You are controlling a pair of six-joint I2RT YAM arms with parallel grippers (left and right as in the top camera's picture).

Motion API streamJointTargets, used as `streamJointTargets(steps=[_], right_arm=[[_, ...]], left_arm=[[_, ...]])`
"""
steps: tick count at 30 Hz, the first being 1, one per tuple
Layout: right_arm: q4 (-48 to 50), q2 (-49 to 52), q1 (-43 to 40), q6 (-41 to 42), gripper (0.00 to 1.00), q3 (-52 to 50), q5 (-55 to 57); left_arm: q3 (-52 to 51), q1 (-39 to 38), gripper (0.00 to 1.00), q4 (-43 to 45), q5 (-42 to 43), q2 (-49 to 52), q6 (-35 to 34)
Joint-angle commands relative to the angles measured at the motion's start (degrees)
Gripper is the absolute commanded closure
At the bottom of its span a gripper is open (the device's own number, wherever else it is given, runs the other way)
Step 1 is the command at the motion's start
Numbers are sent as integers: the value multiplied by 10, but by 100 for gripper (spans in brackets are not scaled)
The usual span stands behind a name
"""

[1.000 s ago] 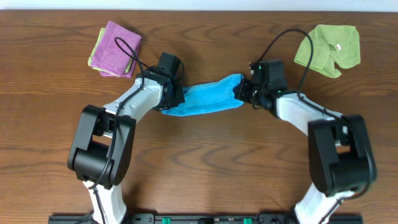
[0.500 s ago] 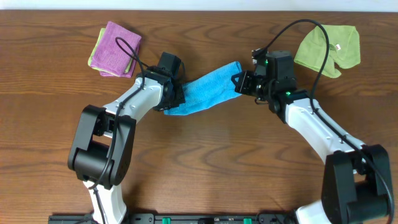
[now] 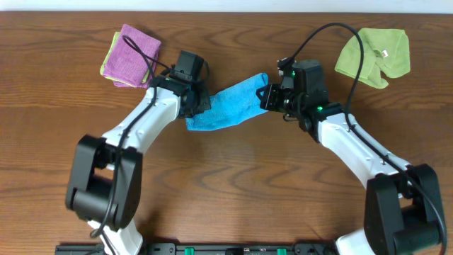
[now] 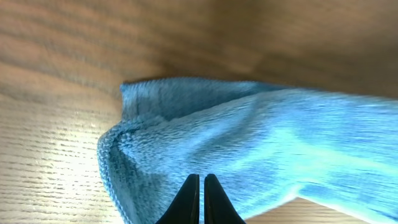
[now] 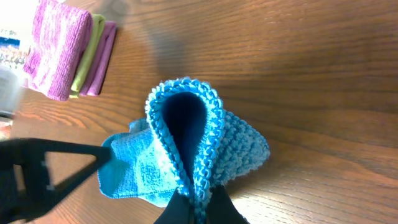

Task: Fold the cloth

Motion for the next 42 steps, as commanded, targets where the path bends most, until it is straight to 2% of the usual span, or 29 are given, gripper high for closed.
streamJointTargets(steps=[1,14,22,27,36,42], right_arm=[[0,-8,19,-11,98,5,10],[-12,4,110,-56,99,51,115],[-11,54,132,-60,99,83,115],[-16,92,150,-67,99,123,115],[-18,148,182,-71,99,160,115],[-28,174,198,-71,99,169,115]], left_arm=[[13,1,94,1,-2,-20,2],[14,2,94,-13,-5,-21,2],[19,9,94,-56,-82,-71,2],[19,45,94,-71,-111,-117,2],[19,127,94,-97,-110,-158,2],[19,140,94,-102,-109,-162,2]])
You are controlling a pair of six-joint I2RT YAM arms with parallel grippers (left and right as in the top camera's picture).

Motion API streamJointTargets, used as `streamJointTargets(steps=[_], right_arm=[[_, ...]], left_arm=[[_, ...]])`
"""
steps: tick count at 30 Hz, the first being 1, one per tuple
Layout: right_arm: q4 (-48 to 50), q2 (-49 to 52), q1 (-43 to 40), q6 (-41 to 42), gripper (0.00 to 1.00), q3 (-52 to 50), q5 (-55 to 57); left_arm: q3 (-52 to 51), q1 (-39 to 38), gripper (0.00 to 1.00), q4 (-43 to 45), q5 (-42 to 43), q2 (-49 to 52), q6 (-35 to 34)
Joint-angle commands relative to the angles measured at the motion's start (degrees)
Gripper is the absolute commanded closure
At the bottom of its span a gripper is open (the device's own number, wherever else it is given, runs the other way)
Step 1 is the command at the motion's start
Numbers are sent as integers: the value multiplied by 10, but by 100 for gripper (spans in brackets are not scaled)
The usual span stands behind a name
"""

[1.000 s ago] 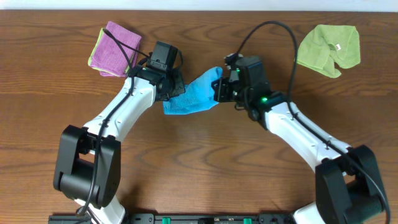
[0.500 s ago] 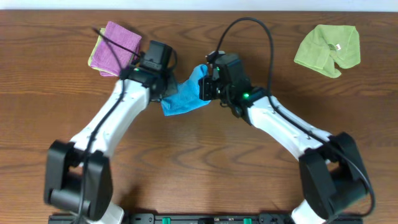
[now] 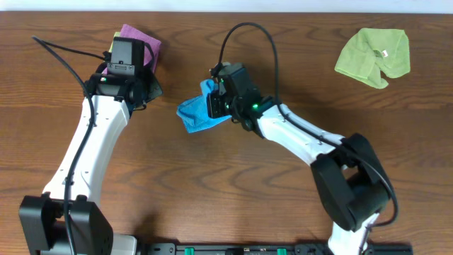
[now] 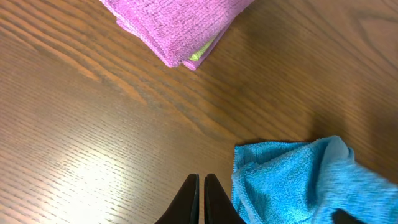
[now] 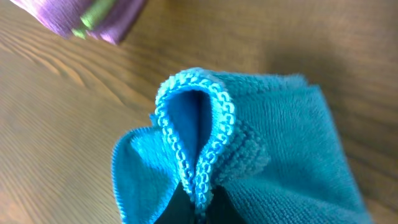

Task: Fold the cloth

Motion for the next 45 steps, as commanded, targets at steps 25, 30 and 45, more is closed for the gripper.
streamJointTargets(steps=[25,30,45], right_arm=[[20,11,49,-14,52,29,-57],[13,-3,44,-14,50,34,-63],[-222,-173,-50,-113,1,34,3]], left_arm=[[12,2,94,-4,-13,-13,2],[12,3,94,-4,-13,-13,2],[12,3,5,-35,63,-13,-8]])
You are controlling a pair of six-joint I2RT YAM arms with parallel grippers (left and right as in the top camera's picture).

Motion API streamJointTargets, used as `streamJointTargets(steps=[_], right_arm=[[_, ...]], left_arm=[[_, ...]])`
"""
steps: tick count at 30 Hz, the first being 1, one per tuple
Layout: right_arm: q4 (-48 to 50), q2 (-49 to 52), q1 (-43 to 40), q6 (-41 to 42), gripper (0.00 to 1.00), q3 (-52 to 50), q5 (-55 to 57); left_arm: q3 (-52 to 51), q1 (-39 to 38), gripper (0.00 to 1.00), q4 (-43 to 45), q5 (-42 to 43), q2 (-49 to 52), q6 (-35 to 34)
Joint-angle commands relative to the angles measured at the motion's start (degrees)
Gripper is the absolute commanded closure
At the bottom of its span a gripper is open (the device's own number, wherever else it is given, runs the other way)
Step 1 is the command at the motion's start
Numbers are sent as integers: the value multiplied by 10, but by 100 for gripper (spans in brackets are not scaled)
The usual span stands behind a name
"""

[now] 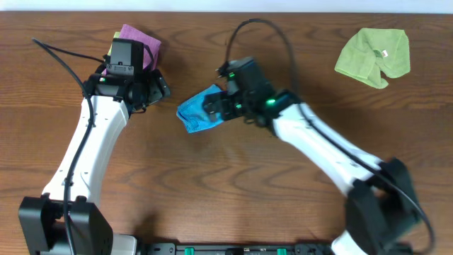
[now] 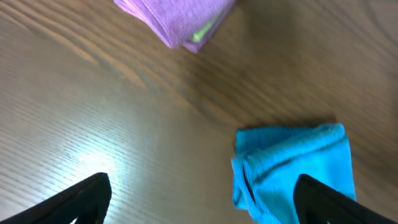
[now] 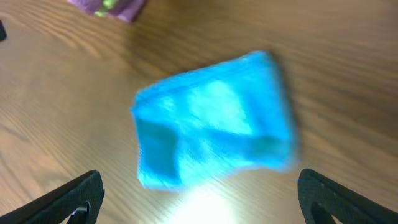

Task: Fold the cloth
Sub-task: 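Release the folded cloth and retract the right gripper to rest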

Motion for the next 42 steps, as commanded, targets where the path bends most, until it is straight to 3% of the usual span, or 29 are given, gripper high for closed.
streamJointTargets(steps=[1,11,15,23,30,42], right_arm=[[-40,-59,-27,-70,1,11,12],[-232,-204,-123,-165,1,-15,34],[-237,-292,-164,-166,1,-88,33],[-248,-513,-195,-125,1,-248,31],[-282,-659,-195,-43,1,-323,32],[-304,-697,-195,-8,1,-331,31]], left_arm=[[12,2,5,-8,46,-12,-13],[-25,1,5,-6,157,-7,-51],[-66,1,5,26,200,-7,-62],[-144,1,5,110,283,-7,-92],[-192,0,5,148,289,-7,-122],[-279,-22,5,272,308,-6,-193]])
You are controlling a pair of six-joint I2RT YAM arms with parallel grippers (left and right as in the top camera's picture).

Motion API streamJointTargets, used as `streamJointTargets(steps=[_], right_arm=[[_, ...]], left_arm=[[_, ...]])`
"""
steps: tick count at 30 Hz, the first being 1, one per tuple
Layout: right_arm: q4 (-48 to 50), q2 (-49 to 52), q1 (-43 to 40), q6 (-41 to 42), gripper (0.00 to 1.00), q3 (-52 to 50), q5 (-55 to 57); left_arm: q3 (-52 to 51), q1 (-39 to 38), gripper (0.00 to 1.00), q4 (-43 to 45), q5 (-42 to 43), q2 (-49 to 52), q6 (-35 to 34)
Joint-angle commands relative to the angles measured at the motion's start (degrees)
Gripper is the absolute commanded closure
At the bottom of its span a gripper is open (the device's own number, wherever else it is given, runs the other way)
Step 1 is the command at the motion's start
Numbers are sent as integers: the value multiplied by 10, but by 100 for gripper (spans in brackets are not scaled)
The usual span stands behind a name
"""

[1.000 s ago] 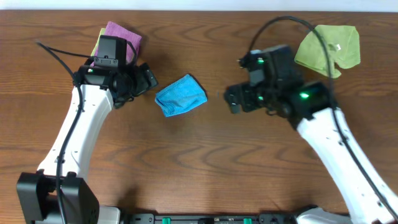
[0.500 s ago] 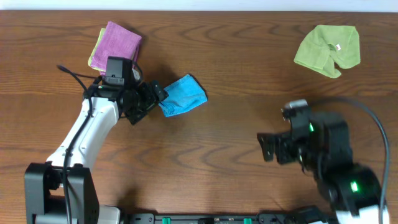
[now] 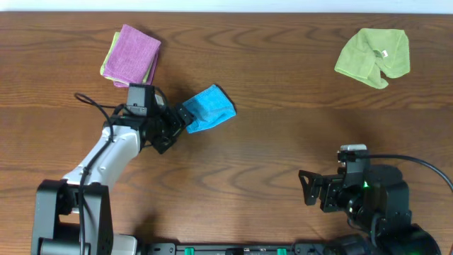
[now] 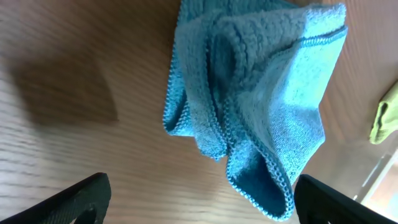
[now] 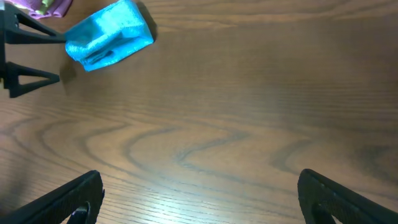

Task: Fold the cloth
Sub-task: 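Release the folded cloth and retract the right gripper to rest, then grasp the folded blue cloth with the left gripper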

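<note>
The blue cloth (image 3: 207, 108) lies folded in a small bundle left of the table's middle, and also shows in the left wrist view (image 4: 261, 106) and the right wrist view (image 5: 109, 36). Its layered edges look loose and uneven in the left wrist view. My left gripper (image 3: 175, 126) is open right beside the cloth's left edge. Its fingers (image 4: 81, 199) are spread wide with only the cloth's lower flap near them. My right gripper (image 3: 308, 191) is open, far back at the near right, with bare wood between its fingers (image 5: 68, 199).
A folded stack of pink and green cloths (image 3: 131, 57) sits at the far left. A crumpled green cloth (image 3: 373, 55) lies at the far right. Wood table (image 3: 283, 142) spans the stretch between the arms.
The right arm has left the blue cloth and now sits at the near right edge. The left gripper has moved from beside the pink stack to the cloth's left side. The cloth has turned slightly.
Both grippers were shut on opposite ends of the blue cloth, stretched between them. Then the left had let go and the right held its end over at the left. Then both were open with the cloth lying folded. Now only the left is beside it.
</note>
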Motion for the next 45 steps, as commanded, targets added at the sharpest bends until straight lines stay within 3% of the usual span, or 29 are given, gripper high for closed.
streamJointTargets(steps=[1,18,45], right_arm=[[-2,-2,-5,14,1,-3,-1],[-3,-2,-5,14,1,-3,-1],[-3,-2,-5,14,1,-3,-1]], left_arm=[[-13,-12,5,20,8,-4,-34],[-14,-39,5,109,5,58,-67],[-14,-39,5,164,-35,79,-76]])
